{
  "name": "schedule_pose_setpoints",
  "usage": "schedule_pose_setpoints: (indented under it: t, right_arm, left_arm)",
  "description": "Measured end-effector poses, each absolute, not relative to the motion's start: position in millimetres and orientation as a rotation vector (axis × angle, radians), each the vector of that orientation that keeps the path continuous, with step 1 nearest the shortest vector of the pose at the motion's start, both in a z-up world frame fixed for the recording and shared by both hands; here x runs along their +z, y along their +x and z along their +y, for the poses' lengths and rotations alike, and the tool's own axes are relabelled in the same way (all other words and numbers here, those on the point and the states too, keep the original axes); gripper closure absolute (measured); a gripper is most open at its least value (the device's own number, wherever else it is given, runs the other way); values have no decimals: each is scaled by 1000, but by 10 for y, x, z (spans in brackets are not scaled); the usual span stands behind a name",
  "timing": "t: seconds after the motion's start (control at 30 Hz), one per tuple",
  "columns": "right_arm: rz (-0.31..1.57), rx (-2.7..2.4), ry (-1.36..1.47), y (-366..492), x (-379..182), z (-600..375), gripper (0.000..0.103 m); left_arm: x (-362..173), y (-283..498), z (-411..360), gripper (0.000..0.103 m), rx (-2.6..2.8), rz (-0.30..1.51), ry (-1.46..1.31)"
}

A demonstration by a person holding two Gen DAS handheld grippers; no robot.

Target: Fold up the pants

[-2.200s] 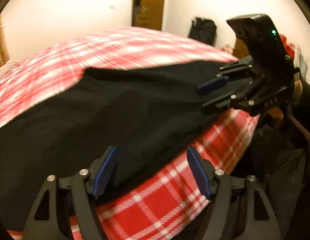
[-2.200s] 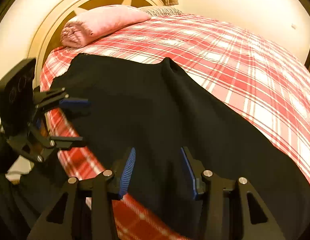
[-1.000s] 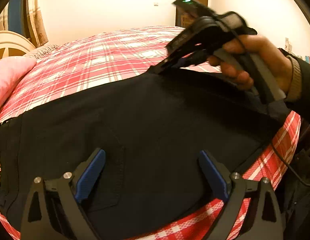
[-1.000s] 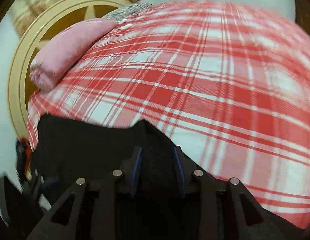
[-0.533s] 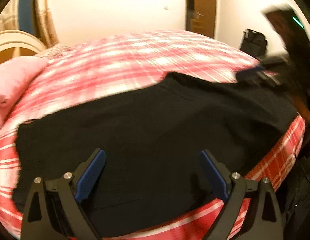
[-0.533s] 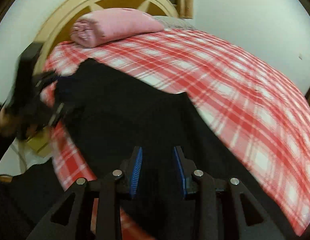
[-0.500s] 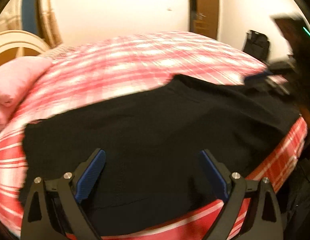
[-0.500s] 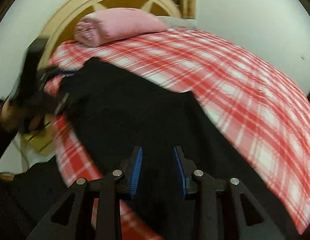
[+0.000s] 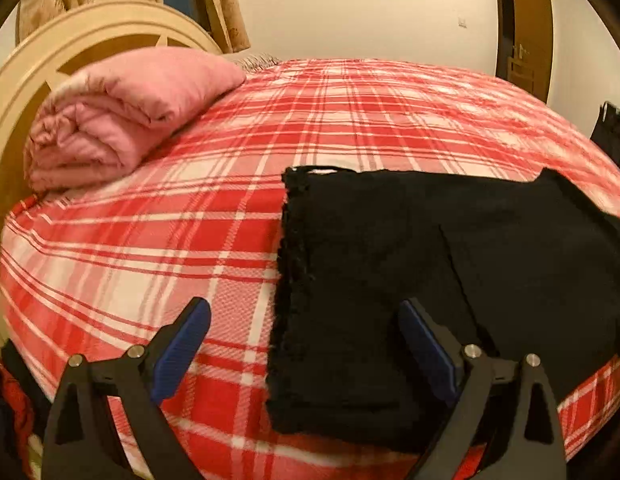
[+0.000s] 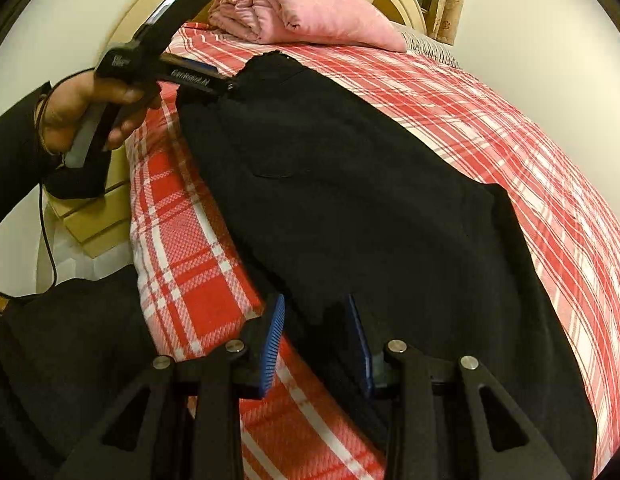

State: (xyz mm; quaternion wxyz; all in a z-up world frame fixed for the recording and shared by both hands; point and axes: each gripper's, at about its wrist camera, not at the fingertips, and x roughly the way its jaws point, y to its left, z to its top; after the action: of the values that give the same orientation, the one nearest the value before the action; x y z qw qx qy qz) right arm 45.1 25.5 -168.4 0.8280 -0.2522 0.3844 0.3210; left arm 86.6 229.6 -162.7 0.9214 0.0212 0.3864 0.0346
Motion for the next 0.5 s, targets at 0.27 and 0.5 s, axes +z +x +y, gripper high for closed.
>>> schedule_pose_setpoints:
  t: [0.27, 0.5]
  right_arm:
    - [855, 660, -478, 546, -1654, 281, 97]
    - [848, 696, -505, 355, -1508, 342, 98]
  left_arm:
    - [-1667, 1154, 2231, 0, 36, 814, -3]
    - [-1649, 1262, 2252, 0, -3, 830, 6]
